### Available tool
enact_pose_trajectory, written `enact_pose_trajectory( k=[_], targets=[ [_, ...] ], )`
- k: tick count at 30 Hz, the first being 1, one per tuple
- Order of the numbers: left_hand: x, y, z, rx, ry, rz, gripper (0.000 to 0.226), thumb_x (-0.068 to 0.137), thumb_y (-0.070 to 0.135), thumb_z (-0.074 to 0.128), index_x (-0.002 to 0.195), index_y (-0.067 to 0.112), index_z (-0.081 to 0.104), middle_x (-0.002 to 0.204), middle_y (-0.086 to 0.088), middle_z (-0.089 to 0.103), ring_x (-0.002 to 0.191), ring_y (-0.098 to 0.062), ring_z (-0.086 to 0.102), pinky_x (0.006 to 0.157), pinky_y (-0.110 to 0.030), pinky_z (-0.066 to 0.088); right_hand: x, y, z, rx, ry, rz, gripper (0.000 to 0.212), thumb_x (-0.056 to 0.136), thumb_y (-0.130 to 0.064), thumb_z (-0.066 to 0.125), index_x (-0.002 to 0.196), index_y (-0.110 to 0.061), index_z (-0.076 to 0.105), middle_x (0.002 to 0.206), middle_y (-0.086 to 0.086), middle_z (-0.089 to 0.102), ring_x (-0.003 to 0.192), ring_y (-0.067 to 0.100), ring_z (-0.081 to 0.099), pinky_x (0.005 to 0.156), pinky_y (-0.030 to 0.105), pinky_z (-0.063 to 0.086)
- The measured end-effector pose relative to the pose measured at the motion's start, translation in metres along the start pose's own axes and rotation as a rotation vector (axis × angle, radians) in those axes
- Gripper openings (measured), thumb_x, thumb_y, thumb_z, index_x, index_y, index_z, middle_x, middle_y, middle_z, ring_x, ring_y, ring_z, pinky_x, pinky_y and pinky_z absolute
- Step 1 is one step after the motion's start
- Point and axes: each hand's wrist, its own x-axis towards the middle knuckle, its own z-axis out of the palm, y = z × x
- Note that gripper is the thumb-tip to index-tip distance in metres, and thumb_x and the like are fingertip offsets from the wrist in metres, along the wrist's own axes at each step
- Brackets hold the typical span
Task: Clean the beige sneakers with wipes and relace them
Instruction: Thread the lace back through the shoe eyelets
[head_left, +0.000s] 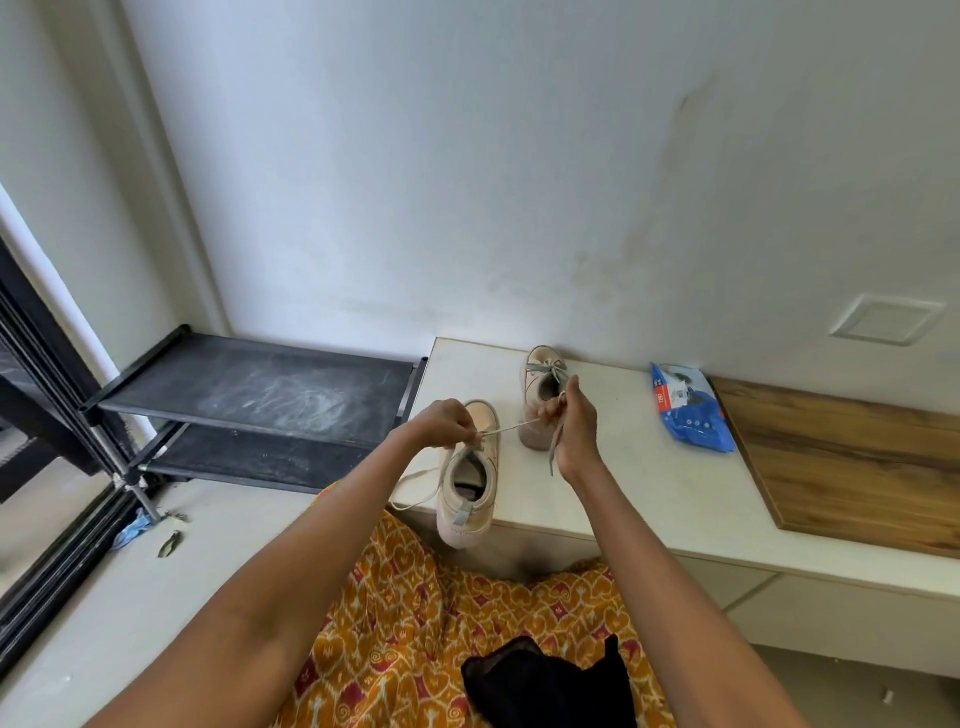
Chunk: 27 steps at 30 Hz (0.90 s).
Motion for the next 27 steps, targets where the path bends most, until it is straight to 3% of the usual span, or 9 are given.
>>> enact_pose_trajectory(
  k=[2, 5, 7, 9, 12, 15, 18, 24, 27],
  targets=[
    [0.0, 0.0, 0.0, -0.004, -0.002, -0.011, 0.022, 0.088, 0.022, 0.064, 0.095, 0.001, 0.068, 0.066, 0.001, 0.057, 0.055, -0.007, 0.048, 0.049, -0.015, 0.038, -0.006, 0.005, 0.003, -0.258, -0.142, -0.022, 0.034, 0.102, -0.029, 0.037, 0.072, -0.014, 0.043, 0.052, 0.0, 0.039, 0.044, 0.012, 0.038, 0.05, 0.025, 0.046],
    [0.002, -0.001, 0.002, -0.026, 0.014, -0.045, 0.02, 0.087, 0.022, 0.065, 0.091, 0.003, 0.068, 0.063, -0.001, 0.055, 0.052, -0.009, 0.045, 0.046, -0.016, 0.036, -0.009, 0.018, 0.003, -0.792, -0.441, -0.072, 0.024, 0.1, -0.02, 0.041, 0.08, -0.015, 0.051, 0.063, 0.001, 0.052, 0.05, 0.011, 0.044, 0.052, 0.024, 0.04],
    [0.002, -0.002, 0.002, -0.053, 0.012, -0.069, 0.017, 0.086, 0.021, 0.065, 0.088, 0.005, 0.068, 0.063, -0.002, 0.055, 0.053, -0.009, 0.046, 0.046, -0.018, 0.036, -0.009, 0.027, 0.003, -1.083, -0.593, -0.157, 0.015, 0.096, -0.018, 0.05, 0.09, -0.016, 0.064, 0.081, -0.001, 0.062, 0.059, 0.008, 0.052, 0.059, 0.023, 0.044],
    [0.001, -0.003, 0.0, -0.101, -0.011, -0.09, 0.015, 0.086, 0.02, 0.064, 0.088, 0.006, 0.067, 0.063, 0.0, 0.055, 0.053, -0.008, 0.046, 0.048, -0.017, 0.036, -0.01, 0.035, 0.003, -1.239, -0.622, -0.268, 0.016, 0.091, -0.017, 0.06, 0.102, -0.012, 0.071, 0.095, -0.001, 0.066, 0.072, 0.007, 0.057, 0.07, 0.023, 0.048],
    [-0.002, -0.004, -0.003, -0.144, -0.034, -0.1, 0.016, 0.087, 0.024, 0.065, 0.088, 0.008, 0.067, 0.062, 0.003, 0.055, 0.054, -0.006, 0.047, 0.049, -0.017, 0.038, -0.011, 0.04, 0.001, -1.283, -0.574, -0.331, 0.018, 0.088, -0.014, 0.063, 0.104, -0.013, 0.072, 0.099, 0.001, 0.07, 0.084, 0.009, 0.061, 0.074, 0.02, 0.045],
    [-0.003, -0.005, -0.005, -0.161, -0.053, -0.106, 0.013, 0.088, 0.024, 0.065, 0.084, 0.011, 0.066, 0.063, 0.003, 0.056, 0.054, -0.005, 0.048, 0.048, -0.016, 0.038, -0.009, 0.044, 0.0, -1.221, -0.507, -0.317, 0.006, 0.085, -0.014, 0.067, 0.088, -0.018, 0.065, 0.084, -0.002, 0.067, 0.076, 0.01, 0.062, 0.069, 0.023, 0.049],
    [-0.003, -0.003, -0.005, -0.169, -0.07, -0.106, 0.012, 0.089, 0.022, 0.063, 0.084, 0.011, 0.065, 0.065, 0.004, 0.058, 0.054, -0.005, 0.049, 0.048, -0.016, 0.039, -0.007, 0.044, 0.003, -1.25, -0.483, -0.307, 0.008, 0.083, -0.015, 0.069, 0.084, -0.014, 0.06, 0.079, -0.002, 0.065, 0.072, 0.012, 0.061, 0.067, 0.026, 0.049],
    [-0.009, -0.004, -0.017, -0.087, -0.183, -0.058, 0.022, 0.089, 0.023, 0.063, 0.104, 0.008, 0.067, 0.076, 0.002, 0.063, 0.061, -0.005, 0.057, 0.052, -0.017, 0.045, -0.005, 0.051, 0.008, -1.289, -0.437, -0.287, 0.003, 0.083, -0.014, 0.067, 0.084, -0.014, 0.064, 0.077, 0.001, 0.065, 0.072, 0.012, 0.057, 0.066, 0.024, 0.042],
    [-0.011, -0.003, -0.009, 0.008, -0.073, 0.015, 0.022, 0.087, 0.022, 0.066, 0.099, 0.004, 0.068, 0.07, -0.004, 0.064, 0.051, -0.008, 0.055, 0.044, -0.017, 0.042, -0.004, 0.053, 0.008, -1.281, -0.427, -0.271, 0.009, 0.084, -0.012, 0.065, 0.082, -0.018, 0.059, 0.072, -0.005, 0.06, 0.069, 0.012, 0.058, 0.065, 0.025, 0.045]
  ],
)
